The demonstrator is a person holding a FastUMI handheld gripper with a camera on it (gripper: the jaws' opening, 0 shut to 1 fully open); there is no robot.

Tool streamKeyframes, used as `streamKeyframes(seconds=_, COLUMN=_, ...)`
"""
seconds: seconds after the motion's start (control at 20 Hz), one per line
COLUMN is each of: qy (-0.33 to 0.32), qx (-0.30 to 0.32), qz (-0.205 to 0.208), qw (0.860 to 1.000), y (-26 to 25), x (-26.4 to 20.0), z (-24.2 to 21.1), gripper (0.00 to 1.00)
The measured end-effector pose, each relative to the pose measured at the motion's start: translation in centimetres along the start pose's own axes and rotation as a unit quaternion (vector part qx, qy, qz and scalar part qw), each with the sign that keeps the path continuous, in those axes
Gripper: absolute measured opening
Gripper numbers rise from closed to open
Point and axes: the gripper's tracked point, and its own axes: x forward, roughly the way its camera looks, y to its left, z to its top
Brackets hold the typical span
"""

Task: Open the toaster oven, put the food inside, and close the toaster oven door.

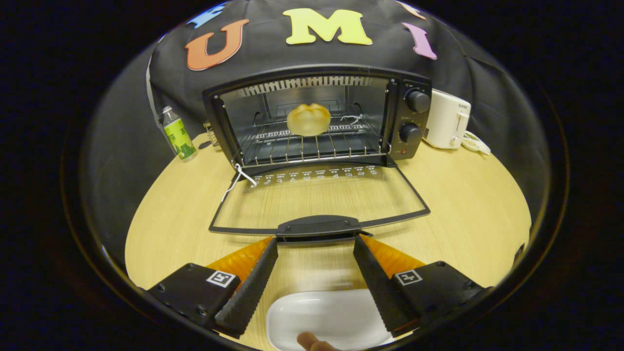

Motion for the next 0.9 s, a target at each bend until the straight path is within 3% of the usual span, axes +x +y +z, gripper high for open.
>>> streamKeyframes(seconds=0.55, qy=0.010, qx=0.015, qz=0.010, qw=1.000, y=0.3, x=-1.0, z=1.2, gripper=1.00)
streamKeyframes(seconds=0.9, qy=-0.040, qx=0.008, qz=0.010, qw=0.999, y=0.3, x=-2.3, z=4.2, gripper=1.00)
